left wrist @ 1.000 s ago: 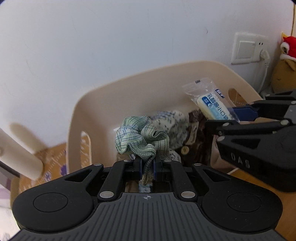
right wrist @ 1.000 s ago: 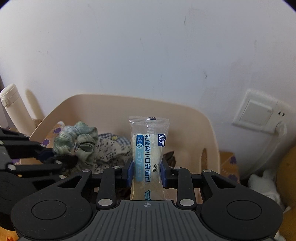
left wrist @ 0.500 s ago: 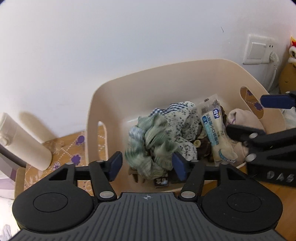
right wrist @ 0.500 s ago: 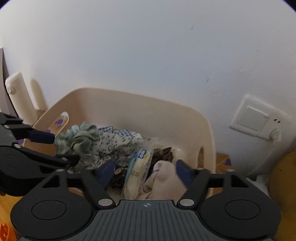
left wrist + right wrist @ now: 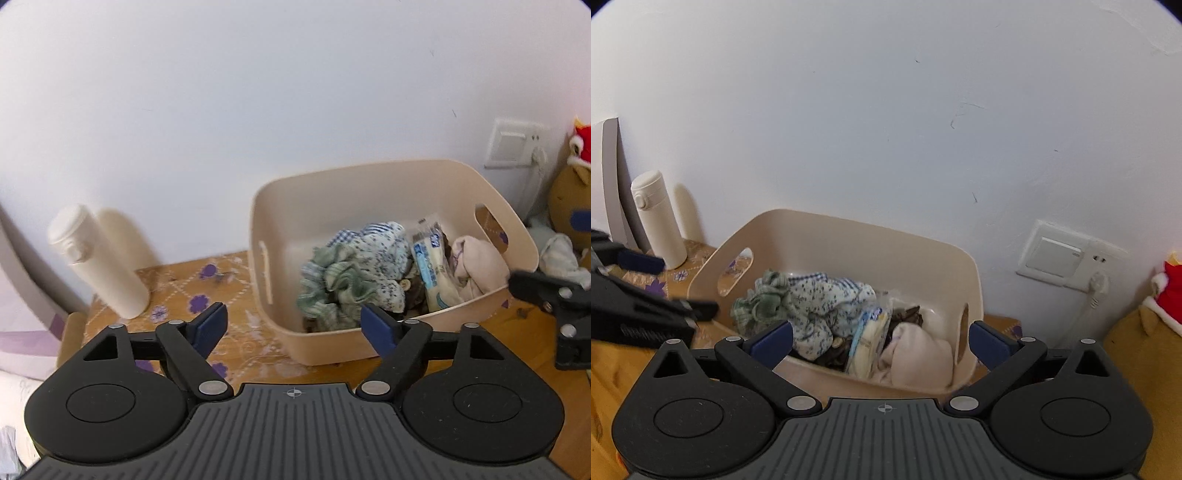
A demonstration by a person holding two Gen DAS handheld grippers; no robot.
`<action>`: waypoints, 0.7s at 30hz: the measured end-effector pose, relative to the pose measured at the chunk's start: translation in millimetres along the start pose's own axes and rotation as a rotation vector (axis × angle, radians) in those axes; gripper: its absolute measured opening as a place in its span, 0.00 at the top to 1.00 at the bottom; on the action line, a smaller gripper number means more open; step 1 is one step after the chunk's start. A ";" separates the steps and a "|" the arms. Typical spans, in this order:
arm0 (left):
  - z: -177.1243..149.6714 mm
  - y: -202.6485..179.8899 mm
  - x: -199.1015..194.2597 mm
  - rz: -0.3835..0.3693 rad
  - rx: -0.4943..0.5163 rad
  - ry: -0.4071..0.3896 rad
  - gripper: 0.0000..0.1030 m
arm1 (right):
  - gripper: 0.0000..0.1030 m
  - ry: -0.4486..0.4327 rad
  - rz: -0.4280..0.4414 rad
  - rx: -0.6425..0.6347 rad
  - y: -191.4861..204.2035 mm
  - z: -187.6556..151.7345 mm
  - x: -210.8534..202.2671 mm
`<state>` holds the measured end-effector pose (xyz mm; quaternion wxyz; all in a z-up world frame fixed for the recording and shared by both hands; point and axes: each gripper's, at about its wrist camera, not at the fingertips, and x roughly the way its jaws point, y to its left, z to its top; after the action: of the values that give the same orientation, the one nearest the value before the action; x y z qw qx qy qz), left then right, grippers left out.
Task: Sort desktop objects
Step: 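Move both tools back down over the socks on the table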
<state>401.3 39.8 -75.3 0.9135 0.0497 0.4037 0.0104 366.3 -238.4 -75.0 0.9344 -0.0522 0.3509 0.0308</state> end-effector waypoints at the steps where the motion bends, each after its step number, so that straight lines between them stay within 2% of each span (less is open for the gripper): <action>1: -2.1 3.4 -4.3 0.000 -0.008 0.000 0.20 | 0.00 0.005 -0.003 0.004 0.2 -2.2 -3.7; 9: -38.3 27.6 -32.5 0.001 0.004 0.029 0.20 | 0.00 0.038 -0.003 0.038 6.4 -27.7 -33.3; 16: -87.2 52.8 -32.0 0.001 -0.008 0.107 0.20 | 0.00 0.078 0.024 0.026 21.2 -66.9 -50.4; 21: -111.1 66.1 -35.7 0.006 -0.004 0.117 0.20 | 0.00 0.109 0.053 0.033 37.2 -93.0 -60.3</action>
<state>296.5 112.6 -116.8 0.8884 0.0482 0.4562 0.0171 256.8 -213.9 -107.7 0.9135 -0.0289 0.4032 0.0467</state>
